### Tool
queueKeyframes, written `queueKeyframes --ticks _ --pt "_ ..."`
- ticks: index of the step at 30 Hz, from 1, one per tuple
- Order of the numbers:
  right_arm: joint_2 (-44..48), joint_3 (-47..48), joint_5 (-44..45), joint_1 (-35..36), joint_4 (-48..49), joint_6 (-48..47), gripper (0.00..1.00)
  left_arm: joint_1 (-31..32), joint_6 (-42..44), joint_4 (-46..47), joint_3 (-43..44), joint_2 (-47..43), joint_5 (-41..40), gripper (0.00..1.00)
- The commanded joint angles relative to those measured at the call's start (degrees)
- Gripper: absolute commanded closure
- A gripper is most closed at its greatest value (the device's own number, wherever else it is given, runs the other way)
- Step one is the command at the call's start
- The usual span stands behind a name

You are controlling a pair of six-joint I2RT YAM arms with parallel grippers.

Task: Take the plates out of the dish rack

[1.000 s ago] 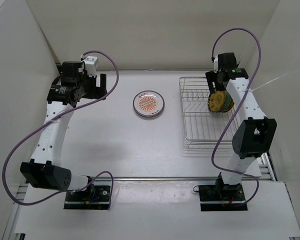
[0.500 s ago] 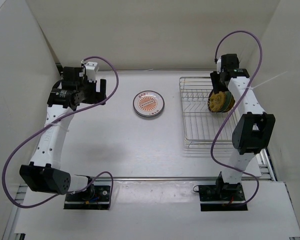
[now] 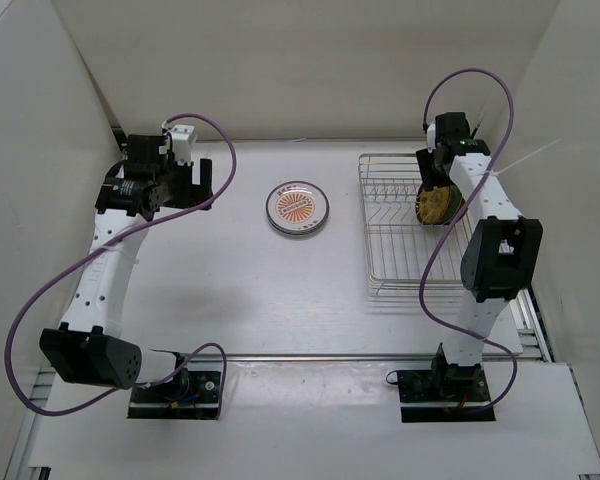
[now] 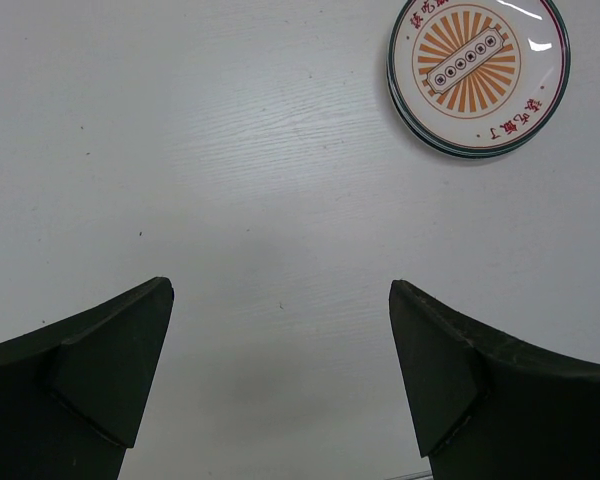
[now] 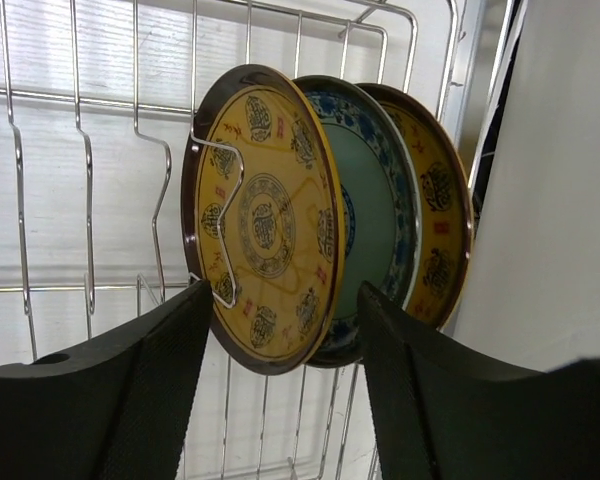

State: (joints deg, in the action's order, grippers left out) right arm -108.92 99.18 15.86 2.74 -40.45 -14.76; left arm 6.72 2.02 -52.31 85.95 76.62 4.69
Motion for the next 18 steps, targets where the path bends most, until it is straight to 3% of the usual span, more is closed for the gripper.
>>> queueKeyframes --ticks 1,4,6,7,8,15,18 --pt "-1.29 0.23 -1.0 -0.02 1.69 0.53 0.37 -0.91 -0.62 0.37 -0.17 -0.68 0.59 0.0" --pt "-1.91 0.23 -1.0 -0.02 1.16 0.53 0.48 -0.92 -0.62 0.37 -0.17 -0.68 0.59 0.0" --pt "-2.61 0.23 -1.0 -0.02 1.16 0.53 0.64 -0.92 -0.62 0.37 -0.17 -0.68 0.59 0.0" --pt "-2.61 0.23 -1.0 -0.02 0.64 0.53 0.64 -0.92 -0.62 0.37 -0.17 -0.68 0.59 0.0" --pt "-2.61 0.75 -1.0 -0.02 0.63 1.14 0.74 -1.44 -0.62 0.37 -0.17 -0.68 0.59 0.0" --pt "-0.94 2.95 1.89 -0.02 -2.35 4.57 0.83 -1.45 -0.62 0.37 -0.17 -0.16 1.64 0.0" --pt "-0.94 3.66 5.83 0.51 -3.58 6.14 0.95 -1.45 -0.62 0.37 -0.17 0.45 2.16 0.0"
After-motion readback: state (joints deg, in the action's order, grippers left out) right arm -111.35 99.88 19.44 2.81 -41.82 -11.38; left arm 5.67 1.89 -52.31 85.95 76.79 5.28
